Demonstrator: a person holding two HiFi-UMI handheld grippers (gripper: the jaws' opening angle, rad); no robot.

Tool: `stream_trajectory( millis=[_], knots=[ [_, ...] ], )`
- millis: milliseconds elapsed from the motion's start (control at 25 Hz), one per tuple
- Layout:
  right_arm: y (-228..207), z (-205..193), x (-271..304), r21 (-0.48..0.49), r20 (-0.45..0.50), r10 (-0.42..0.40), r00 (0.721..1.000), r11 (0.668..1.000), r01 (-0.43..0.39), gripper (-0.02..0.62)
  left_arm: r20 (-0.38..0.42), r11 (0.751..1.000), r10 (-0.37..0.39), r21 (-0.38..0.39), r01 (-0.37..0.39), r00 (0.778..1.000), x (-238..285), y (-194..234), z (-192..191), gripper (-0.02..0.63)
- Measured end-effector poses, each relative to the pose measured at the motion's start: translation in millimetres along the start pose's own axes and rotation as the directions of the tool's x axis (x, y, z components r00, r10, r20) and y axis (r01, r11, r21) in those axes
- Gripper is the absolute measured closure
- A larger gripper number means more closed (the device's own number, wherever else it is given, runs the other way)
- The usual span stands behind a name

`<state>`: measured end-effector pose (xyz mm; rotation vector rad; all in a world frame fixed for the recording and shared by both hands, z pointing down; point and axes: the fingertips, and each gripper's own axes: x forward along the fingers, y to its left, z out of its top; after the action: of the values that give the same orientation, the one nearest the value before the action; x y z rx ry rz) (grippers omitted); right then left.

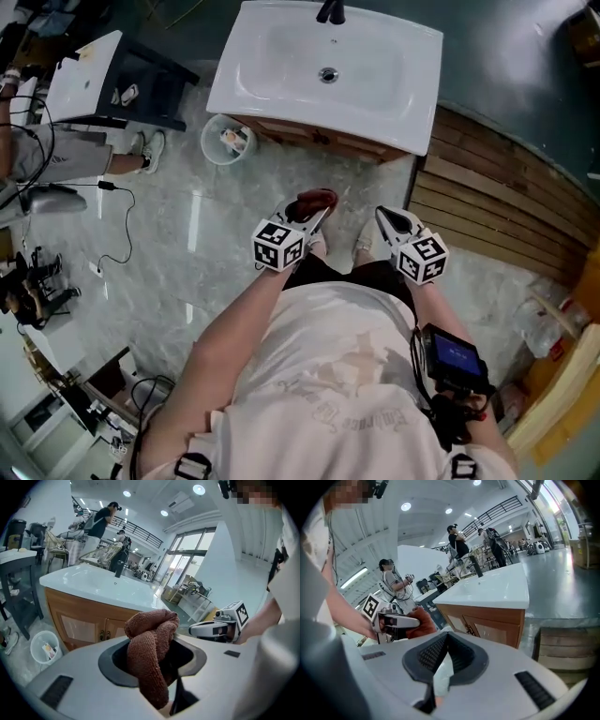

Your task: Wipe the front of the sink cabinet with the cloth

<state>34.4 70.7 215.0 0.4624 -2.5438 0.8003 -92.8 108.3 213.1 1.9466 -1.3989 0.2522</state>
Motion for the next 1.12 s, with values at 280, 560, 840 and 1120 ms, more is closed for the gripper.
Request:
stream_trajectory(
  millis=[280, 560, 840, 1120],
  knots=[
    [-10, -8, 25, 0.018, -0.012, -0.037, 0.999, 0.999, 0.037, 0.583, -0.029, 0.999, -0.013, 0.048, 0.014, 0.999, 37, 29, -7, 0.433],
    [-37, -27, 24, 0.053, -0.004, -0.076, 0.997, 0.996, 0.076, 0.583, -0.083, 0.992, -0.060, 0.108, 0.069, 0.995, 91, 17, -16, 0.434],
    [-69, -42, 8, 0.149, 0.046, -0.153, 0.987, 0.978, 0.145, 0.583, -0.113, 0.978, -0.138, 0.142, 0.153, 0.984, 159, -21, -21, 0.433],
    [-86, -48, -24, 0.197, 0.078, -0.189, 0.979, 0.965, 0.170, 0.583, -0.097, 0.976, -0.171, 0.122, 0.183, 0.980, 220, -65, -8, 0.434]
  ],
)
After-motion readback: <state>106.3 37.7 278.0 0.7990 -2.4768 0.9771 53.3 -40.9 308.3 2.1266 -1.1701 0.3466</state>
